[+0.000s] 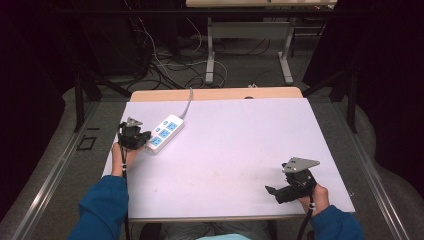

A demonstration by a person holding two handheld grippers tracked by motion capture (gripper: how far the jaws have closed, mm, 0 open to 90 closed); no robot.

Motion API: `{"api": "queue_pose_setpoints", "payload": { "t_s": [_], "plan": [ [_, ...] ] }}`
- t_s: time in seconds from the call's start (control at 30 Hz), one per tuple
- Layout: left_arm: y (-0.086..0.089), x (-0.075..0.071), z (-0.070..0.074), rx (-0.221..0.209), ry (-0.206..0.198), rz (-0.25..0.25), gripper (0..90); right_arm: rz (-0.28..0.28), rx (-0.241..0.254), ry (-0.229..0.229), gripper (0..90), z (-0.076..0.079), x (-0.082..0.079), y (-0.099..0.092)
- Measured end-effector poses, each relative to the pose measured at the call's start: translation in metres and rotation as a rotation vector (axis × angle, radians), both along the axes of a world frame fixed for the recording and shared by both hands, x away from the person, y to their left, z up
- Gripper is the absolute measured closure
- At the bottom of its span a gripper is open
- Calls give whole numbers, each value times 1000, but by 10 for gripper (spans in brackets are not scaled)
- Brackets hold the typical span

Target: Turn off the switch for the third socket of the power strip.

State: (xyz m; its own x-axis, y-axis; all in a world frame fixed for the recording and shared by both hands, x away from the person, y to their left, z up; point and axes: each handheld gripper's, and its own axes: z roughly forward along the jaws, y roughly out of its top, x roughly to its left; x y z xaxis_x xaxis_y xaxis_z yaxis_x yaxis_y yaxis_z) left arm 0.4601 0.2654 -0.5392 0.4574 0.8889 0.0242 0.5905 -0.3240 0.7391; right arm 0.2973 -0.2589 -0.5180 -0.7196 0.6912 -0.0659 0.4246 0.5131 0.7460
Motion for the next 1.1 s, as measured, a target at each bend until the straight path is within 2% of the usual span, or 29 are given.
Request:
{"api": "queue_pose_setpoints", "payload": {
  "t_s": [0.17, 0.2, 0.23, 0.4, 0.43, 0.5, 0.7, 0.83, 0.93, 1.1],
  "plan": [
    [0, 0, 0, 2, 1, 0, 900, 3, -2, 4, 23, 0, 0, 0],
    [0, 0, 0, 0, 1, -1, 900, 0, -7, 15, 23, 1, -1, 0],
    [-1, 0, 0, 0, -3, 0, 900, -2, 3, 6, 23, 1, 0, 0],
    [-1, 0, 0, -1, -6, 1, 900, 0, -9, 12, 23, 1, 0, 0],
    [-1, 0, 0, -1, -6, 2, 900, -6, 0, 0, 23, 0, -1, 1],
    [-1, 0, 0, -1, -6, 1, 900, -3, -5, 16, 23, 1, -1, 0],
    [-1, 0, 0, -1, -7, 0, 900, -1, 2, 9, 23, 0, -1, 0],
    [-1, 0, 0, 22, -4, -5, 900, -2, 6, 4, 23, 0, 0, 0],
    [-1, 0, 0, 7, -9, -1, 900, -3, 4, 4, 23, 0, 0, 0],
    [-2, 0, 0, 10, -4, 5, 900, -3, 5, 4, 23, 0, 0, 0]
  ]
}}
